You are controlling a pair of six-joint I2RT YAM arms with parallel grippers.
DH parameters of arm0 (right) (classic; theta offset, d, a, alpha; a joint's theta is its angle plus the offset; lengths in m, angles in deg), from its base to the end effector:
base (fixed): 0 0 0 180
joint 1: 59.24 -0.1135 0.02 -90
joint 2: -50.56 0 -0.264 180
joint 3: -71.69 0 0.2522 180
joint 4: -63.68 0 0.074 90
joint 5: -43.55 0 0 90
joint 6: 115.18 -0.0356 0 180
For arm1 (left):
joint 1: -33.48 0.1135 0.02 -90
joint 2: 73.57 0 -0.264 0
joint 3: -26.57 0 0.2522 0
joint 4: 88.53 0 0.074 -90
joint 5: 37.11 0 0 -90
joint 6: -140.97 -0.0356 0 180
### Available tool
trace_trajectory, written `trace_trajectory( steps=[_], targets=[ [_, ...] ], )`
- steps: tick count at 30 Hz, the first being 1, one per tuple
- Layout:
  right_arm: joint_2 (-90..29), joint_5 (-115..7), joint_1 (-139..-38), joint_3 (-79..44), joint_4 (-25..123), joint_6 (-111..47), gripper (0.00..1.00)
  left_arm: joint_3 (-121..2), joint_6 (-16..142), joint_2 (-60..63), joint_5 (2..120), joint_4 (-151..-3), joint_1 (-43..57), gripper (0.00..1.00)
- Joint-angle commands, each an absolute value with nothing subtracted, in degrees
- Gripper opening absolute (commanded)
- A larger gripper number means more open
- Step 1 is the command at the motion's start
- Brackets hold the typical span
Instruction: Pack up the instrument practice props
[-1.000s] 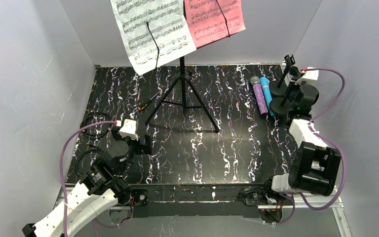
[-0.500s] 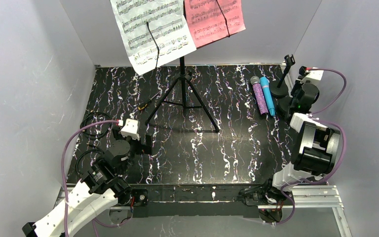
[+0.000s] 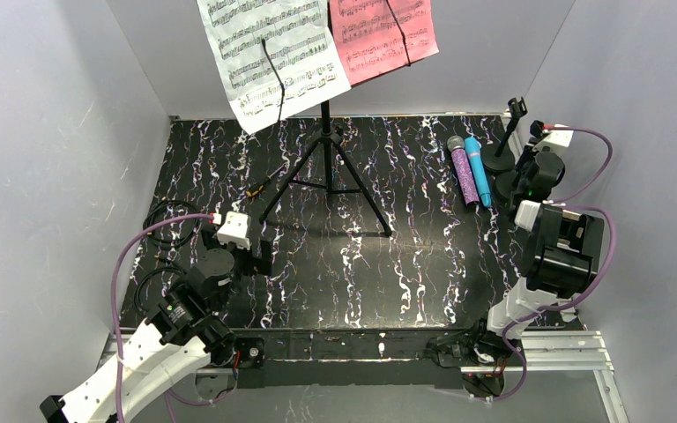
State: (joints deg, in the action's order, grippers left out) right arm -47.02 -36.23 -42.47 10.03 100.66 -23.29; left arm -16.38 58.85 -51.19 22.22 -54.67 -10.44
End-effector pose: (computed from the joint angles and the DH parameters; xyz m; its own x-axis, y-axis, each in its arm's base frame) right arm 0.3506 -0.1123 0.2293 0.0027 -0.0347 -0.9994 0.4541 0.8904 -0.0297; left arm 0.0946 -0.0659 0.2786 -0.1968 0.0258 -0.9801 0.2141 0.9767 -0.0173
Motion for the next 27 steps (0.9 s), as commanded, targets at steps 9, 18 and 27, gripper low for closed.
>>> trace_trajectory(
  steps=[9, 18, 27],
  targets=[
    [-47.34, -36.18, -42.26, 7.52, 105.16, -29.21, 0.4, -16.11, 58.44, -50.35, 21.09, -55.23, -10.07, 0.96],
    [-40.55, -34.91, -42.26, 9.49, 100.16, -26.85, 0.84, -16.2, 58.59, -51.06, 21.51, -55.41, -10.11, 0.96],
    [-27.87, -33.49, -42.28, 7.84, 83.08, -23.46, 0.95, -16.2, 58.84, -52.87, 22.62, -55.85, -10.07, 0.96]
  ],
)
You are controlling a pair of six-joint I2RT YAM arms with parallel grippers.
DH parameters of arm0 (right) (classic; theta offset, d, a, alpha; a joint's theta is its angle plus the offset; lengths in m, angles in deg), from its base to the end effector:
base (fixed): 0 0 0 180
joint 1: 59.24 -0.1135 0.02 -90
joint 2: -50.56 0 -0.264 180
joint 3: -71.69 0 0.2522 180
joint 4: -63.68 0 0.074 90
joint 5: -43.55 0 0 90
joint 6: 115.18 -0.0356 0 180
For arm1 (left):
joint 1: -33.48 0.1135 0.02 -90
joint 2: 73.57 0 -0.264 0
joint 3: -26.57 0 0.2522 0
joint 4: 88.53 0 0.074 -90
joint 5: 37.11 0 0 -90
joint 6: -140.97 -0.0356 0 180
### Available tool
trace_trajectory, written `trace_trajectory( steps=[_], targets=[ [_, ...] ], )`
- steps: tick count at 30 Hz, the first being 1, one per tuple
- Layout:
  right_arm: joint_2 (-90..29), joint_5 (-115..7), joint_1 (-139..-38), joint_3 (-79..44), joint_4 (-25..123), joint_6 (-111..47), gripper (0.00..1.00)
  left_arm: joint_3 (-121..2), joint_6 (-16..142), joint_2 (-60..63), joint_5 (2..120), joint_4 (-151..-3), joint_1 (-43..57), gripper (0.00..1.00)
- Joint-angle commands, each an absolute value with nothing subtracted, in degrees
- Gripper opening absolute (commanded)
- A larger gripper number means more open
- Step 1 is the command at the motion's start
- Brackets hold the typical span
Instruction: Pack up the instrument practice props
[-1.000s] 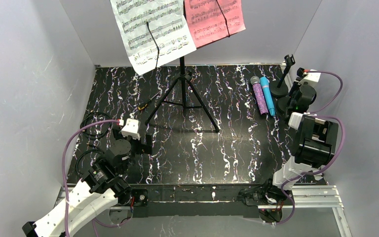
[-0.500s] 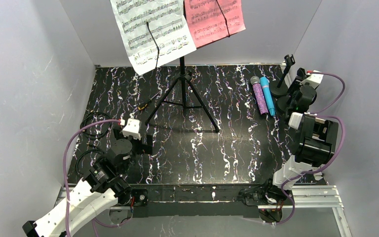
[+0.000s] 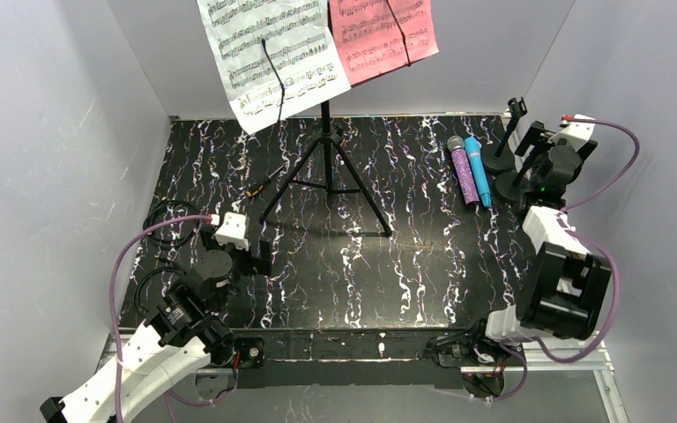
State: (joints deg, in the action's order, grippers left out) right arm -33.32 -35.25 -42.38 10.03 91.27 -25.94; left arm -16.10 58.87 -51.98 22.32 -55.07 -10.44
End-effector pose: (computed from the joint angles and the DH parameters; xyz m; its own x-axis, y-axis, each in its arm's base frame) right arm 0.3174 -0.1034 0.2908 0.0958 -0.0154 -0.9953 0.4684 0.8830 0.0314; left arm 0.0933 -0.0647 0.2789 -0.1859 0.0147 -0.9825 0.2159 0.9761 -0.0262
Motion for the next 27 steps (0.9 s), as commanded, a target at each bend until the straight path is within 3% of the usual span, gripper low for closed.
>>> trace_trajectory(
  steps=[1, 13, 27],
  targets=[
    [-26.37, -33.59, -42.32, 7.53, 81.14, -23.31, 0.95, -16.26, 58.95, -53.05, 22.85, -55.87, -10.04, 0.96],
    [-12.9, -38.72, -50.34, 0.42, 55.75, -24.45, 0.97, -20.17, 60.89, -53.42, 26.67, -51.97, -10.06, 0.96],
    [-7.02, -48.45, -68.8, -6.81, 34.62, -30.56, 0.95, -44.62, 67.49, -42.15, 25.6, -34.24, -10.11, 0.97]
  ],
)
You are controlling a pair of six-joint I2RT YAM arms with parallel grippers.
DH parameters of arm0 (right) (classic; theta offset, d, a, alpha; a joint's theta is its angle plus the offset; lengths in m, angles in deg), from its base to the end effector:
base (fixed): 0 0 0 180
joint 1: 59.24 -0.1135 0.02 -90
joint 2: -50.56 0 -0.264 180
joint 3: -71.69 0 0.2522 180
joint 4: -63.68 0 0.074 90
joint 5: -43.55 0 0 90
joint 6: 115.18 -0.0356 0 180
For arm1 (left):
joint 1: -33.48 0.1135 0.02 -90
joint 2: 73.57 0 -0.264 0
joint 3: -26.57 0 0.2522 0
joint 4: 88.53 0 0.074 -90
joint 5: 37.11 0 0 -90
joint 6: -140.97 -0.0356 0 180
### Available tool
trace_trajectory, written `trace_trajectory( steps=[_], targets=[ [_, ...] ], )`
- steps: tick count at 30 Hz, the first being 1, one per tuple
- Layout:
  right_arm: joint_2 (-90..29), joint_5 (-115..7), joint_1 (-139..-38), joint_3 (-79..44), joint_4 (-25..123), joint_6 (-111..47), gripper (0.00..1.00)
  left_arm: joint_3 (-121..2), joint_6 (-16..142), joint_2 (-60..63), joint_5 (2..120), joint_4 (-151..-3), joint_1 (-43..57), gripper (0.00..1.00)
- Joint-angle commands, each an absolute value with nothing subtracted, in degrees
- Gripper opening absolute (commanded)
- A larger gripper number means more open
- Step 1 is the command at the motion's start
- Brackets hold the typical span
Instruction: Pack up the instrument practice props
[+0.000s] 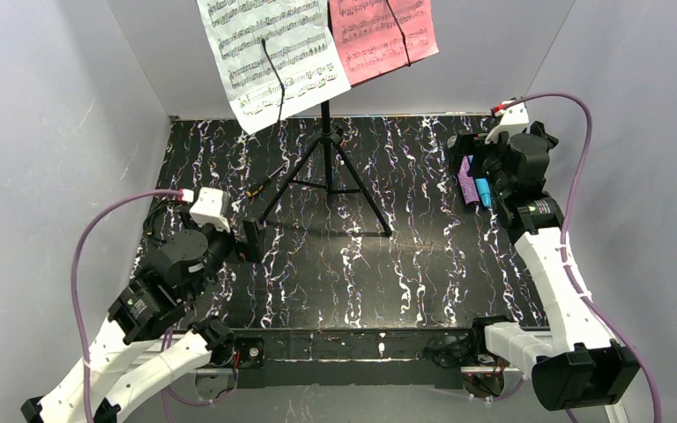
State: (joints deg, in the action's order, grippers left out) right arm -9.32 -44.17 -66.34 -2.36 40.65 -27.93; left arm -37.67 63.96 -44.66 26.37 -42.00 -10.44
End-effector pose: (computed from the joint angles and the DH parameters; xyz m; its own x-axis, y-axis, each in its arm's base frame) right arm 0.2386 0.0283 0.3867 -0.1567 0.0288 -0.9872 -0.0771 0.9962 0.0413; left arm 0.0820 -0.0569 0.3664 -0.2049 -0.0819 -0.9753 0.2659 0.9544 -0.1360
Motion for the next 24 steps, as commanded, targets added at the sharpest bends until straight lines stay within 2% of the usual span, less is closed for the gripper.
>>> trace_trajectory(
  steps=[1, 6, 13, 18, 24],
  targets=[
    [-6.89, -49.27, -69.5, -7.17, 33.83, -31.19, 0.95, -46.7, 68.15, -41.33, 25.2, -32.58, -10.07, 0.98],
    [-6.62, -52.84, -73.17, -9.71, 31.99, -33.33, 0.95, -58.2, 70.49, -36.95, 23.27, -25.15, -10.09, 0.98],
    [-10.23, -56.63, -80.36, -10.06, 40.34, -35.71, 0.93, -73.75, 73.21, -30.77, 23.65, -19.62, -10.07, 0.98],
    [-16.62, -56.37, -87.19, -9.74, 47.91, -34.37, 0.92, -80.45, 74.36, -26.79, 23.97, -17.4, -10.06, 0.98],
    [-22.7, -57.43, -91.74, -14.13, 49.42, -32.66, 0.88, -87.06, 72.71, -23.29, 20.64, -17.11, -10.07, 0.98]
  ],
)
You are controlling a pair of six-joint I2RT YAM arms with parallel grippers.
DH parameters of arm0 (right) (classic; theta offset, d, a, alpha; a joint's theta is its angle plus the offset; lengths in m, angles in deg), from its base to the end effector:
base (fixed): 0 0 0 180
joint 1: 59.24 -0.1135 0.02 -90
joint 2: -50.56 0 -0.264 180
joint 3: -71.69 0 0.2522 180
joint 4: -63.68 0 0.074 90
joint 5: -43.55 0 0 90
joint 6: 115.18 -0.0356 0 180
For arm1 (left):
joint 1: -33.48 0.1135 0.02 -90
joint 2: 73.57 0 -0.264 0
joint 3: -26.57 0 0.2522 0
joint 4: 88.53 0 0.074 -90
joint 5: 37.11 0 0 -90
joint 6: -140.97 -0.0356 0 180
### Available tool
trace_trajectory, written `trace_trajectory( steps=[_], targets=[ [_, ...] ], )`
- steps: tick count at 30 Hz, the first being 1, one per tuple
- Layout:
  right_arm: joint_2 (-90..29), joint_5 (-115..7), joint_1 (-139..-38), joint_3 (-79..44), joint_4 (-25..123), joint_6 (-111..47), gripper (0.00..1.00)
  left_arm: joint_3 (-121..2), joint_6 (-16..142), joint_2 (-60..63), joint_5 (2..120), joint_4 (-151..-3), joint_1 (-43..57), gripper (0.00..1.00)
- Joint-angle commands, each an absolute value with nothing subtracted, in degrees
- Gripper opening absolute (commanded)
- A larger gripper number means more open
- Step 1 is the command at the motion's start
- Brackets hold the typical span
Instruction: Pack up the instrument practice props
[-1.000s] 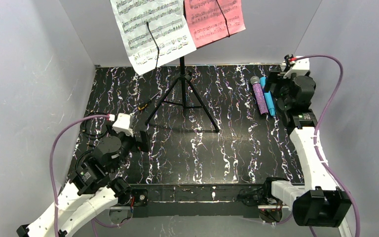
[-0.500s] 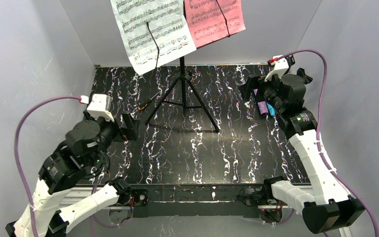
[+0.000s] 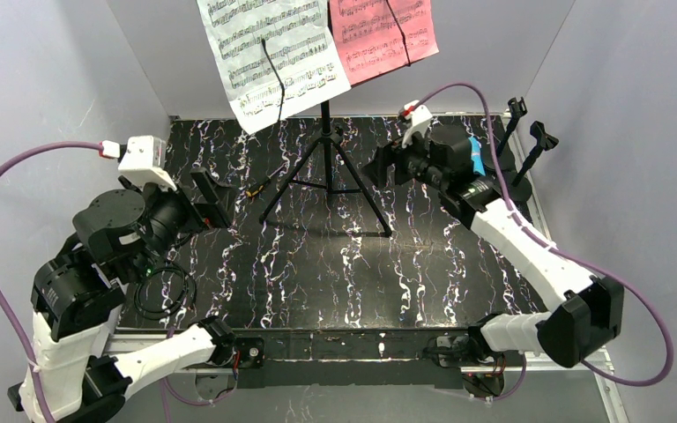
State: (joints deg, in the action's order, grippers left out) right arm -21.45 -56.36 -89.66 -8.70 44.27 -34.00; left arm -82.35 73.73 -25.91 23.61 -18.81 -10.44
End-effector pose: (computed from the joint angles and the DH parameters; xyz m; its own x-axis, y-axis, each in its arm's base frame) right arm 0.2513 0.1547 0.3805 -0.2618 0.0214 -0.9649 -0.6115 0.7698 0.1830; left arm 0.0606 -0.0342 0.5143 -0.1970 -0.2788 -0.9399 0.1956 0.9283 -0.3163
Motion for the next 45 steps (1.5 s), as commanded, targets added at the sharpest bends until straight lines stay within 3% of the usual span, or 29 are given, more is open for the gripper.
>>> trace_trajectory(
  steps=[1, 14, 21, 32, 45],
  targets=[
    [-22.96, -56.95, -92.44, -14.82, 49.39, -32.47, 0.88, -88.93, 72.0, -22.26, 20.31, -16.68, -10.07, 0.97],
    [-20.33, -58.91, -97.3, -26.45, 40.23, -33.29, 0.85, -114.43, 62.23, -3.35, 20.6, -17.38, -8.92, 0.91],
    [-20.9, -63.66, -97.69, -32.2, 39.96, -35.82, 0.85, -125.36, 66.76, 5.7, 36.88, -16.23, 4.21, 0.89],
    [-29.34, -66.76, -102.07, -45.54, 42.79, -40.35, 0.81, -122.46, 76.82, 5.8, 59.74, -24.89, 18.78, 0.78],
    [-40.94, -64.91, -104.71, -57.68, 46.64, -44.12, 0.74, -120.61, 78.17, 5.11, 64.27, -27.86, 21.0, 0.66]
  ],
)
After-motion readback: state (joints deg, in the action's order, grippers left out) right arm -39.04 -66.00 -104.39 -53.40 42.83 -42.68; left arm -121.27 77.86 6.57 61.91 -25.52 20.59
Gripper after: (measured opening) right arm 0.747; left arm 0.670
